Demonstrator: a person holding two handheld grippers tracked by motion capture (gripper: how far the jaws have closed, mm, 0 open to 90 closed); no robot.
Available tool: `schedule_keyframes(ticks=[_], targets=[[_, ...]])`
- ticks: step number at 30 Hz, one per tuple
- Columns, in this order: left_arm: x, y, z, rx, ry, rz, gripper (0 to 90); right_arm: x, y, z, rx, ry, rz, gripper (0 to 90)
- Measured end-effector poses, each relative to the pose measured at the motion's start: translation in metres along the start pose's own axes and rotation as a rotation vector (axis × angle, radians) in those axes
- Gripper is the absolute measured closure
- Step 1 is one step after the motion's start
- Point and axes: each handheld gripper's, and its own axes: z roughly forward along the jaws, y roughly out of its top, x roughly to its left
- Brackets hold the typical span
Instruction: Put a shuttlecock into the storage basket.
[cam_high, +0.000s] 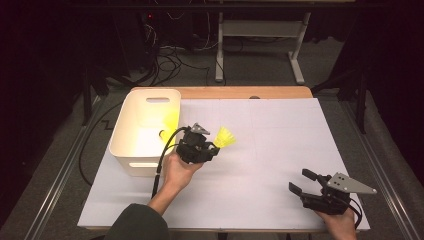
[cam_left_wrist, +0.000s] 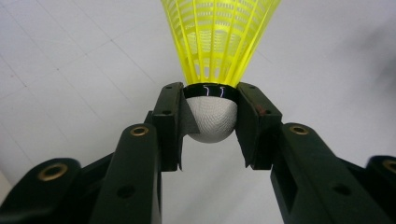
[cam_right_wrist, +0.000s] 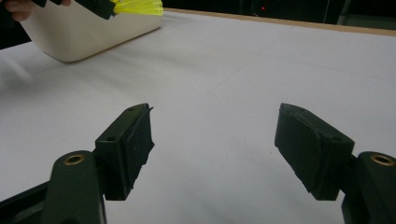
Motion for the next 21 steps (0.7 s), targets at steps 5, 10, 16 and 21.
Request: schedule_keyframes(ticks=[5,10,16,21], targets=[[-0.001,0.007,-0.005,-0.011,-0.001,-0.002,64.6,0.000,0.000,0.000,-0.002,0.001,-0.002,28.0],[-0.005,0.012,-0.008,-0.008,0.017,0.007,64.6,0.000,0.000,0.000,-0.001,0.003,-0.001,28.0],[-0.005,0.017,-0.014,-0.002,0.029,0.016,64.6,0.000,0.000,0.000,-0.003,0.003,-0.003,28.0],[-0.005,0.021,-0.017,0.002,0.045,0.028,64.6,0.000,0.000,0.000,-0.004,0.003,-0.001,27.9]])
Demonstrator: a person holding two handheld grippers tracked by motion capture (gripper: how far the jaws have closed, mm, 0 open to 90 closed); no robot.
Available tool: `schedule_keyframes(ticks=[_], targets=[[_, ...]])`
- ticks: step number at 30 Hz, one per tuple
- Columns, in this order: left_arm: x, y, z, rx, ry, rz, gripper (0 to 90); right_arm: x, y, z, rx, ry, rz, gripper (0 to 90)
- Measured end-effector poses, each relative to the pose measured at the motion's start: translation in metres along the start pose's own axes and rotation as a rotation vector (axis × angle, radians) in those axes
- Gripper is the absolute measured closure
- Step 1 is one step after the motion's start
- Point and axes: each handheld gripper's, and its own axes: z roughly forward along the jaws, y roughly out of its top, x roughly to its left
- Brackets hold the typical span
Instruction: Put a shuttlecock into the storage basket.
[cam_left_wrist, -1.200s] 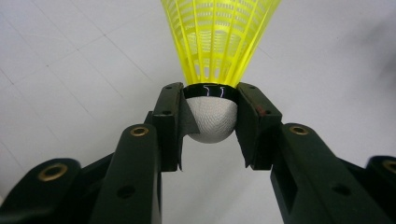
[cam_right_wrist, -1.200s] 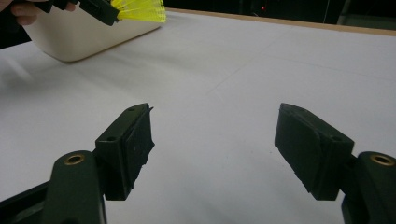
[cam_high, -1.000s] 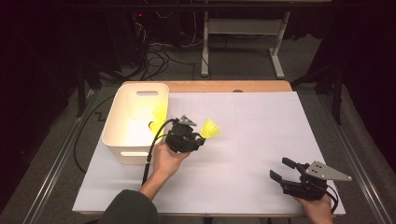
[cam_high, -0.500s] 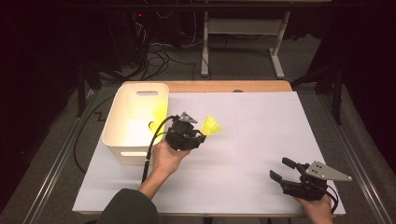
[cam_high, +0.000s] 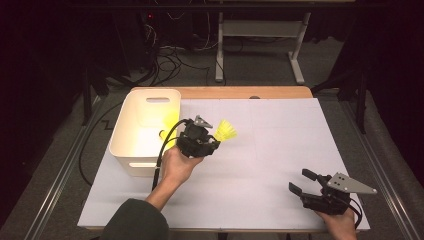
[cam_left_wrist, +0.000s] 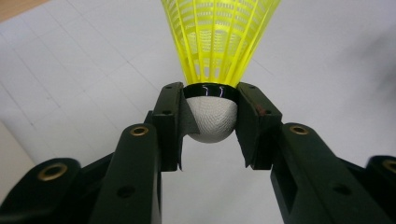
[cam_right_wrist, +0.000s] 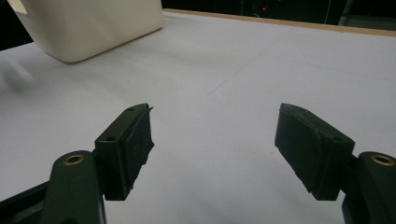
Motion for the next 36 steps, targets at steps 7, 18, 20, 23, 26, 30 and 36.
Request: schedule_keyframes(ticks=[7,18,20,23,26,30,36], targets=[[0.002,0.005,-0.005,0.005,0.007,0.000,64.6,0.000,0.000,0.000,0.001,0.002,-0.002,27.9],[0.005,0.013,-0.012,0.007,0.010,-0.008,64.6,0.000,0.000,0.000,-0.003,0.006,-0.004,27.8],[0.007,0.013,-0.013,0.007,0.001,-0.016,64.6,0.000,0.000,0.000,-0.004,0.006,-0.004,27.8],[0.009,0.014,-0.014,0.006,-0.002,-0.022,64.6,0.000,0.000,0.000,-0.003,0.005,-0.005,27.8],[0.011,0.015,-0.015,0.008,-0.006,-0.030,64.6,0.000,0.000,0.000,-0.003,0.005,-0.005,27.8],[0.013,0.017,-0.018,0.011,-0.002,-0.032,64.6,0.000,0.000,0.000,-0.004,0.006,-0.004,27.8],[0.016,0.018,-0.020,0.015,-0.009,-0.035,64.6,0.000,0.000,0.000,-0.004,0.005,-0.005,27.8]])
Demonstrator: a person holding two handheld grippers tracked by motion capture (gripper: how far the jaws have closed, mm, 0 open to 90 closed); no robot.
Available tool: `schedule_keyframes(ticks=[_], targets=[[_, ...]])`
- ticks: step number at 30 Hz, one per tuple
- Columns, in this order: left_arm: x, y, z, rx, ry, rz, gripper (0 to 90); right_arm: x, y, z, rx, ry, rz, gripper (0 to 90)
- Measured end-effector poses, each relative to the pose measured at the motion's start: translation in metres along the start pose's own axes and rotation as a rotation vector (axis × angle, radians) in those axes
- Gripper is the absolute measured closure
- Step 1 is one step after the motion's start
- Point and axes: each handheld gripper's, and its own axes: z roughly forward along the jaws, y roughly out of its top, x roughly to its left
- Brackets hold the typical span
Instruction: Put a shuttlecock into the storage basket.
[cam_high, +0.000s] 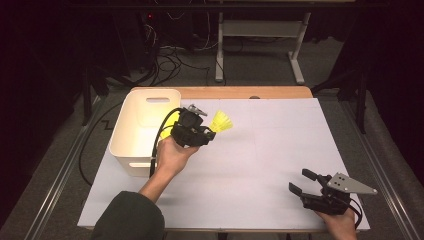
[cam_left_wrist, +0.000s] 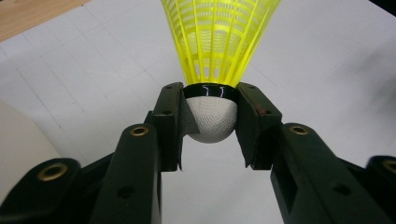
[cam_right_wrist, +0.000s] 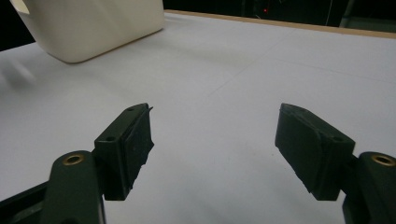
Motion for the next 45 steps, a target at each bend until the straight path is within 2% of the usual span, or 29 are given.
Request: schedule_keyframes(ticks=[6,19,45], targets=[[0.003,0.000,-0.003,0.004,0.001,-0.004,64.6,0.000,0.000,0.000,0.002,-0.002,0.001,27.7],[0.012,0.005,-0.014,0.006,0.035,-0.005,64.6,0.000,0.000,0.000,0.002,-0.002,-0.002,27.8],[0.042,0.008,-0.022,0.013,0.083,-0.061,64.6,0.000,0.000,0.000,0.000,-0.002,-0.002,27.7]])
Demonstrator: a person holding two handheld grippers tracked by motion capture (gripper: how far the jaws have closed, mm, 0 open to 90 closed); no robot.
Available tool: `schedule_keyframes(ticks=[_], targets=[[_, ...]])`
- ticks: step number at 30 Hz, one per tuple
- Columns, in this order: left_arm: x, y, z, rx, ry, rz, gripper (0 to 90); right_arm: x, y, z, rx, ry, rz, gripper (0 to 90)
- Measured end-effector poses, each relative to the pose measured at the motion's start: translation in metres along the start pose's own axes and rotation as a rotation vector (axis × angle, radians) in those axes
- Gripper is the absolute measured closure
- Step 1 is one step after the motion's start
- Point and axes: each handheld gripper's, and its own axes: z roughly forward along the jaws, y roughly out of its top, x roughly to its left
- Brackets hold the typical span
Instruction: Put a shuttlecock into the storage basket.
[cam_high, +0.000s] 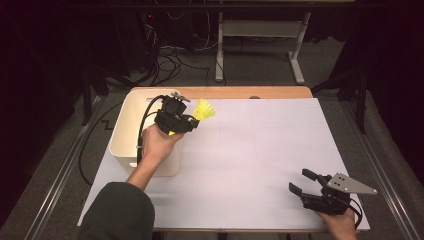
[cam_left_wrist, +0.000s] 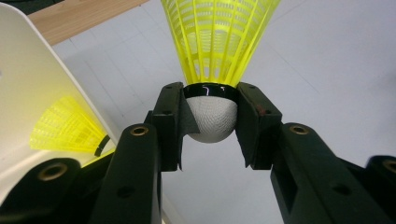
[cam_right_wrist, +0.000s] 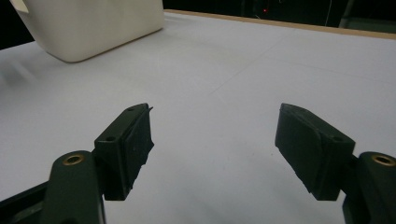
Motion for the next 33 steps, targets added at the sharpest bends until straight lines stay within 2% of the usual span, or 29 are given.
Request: schedule_keyframes(ticks=[14,33], targets=[[0.015,0.004,-0.001,-0.010,0.037,-0.031,64.6,0.000,0.000,0.000,0.001,0.000,-0.001,27.8],[0.030,0.001,-0.010,-0.038,0.088,-0.066,64.6,0.000,0.000,0.001,0.005,0.002,-0.002,27.8]])
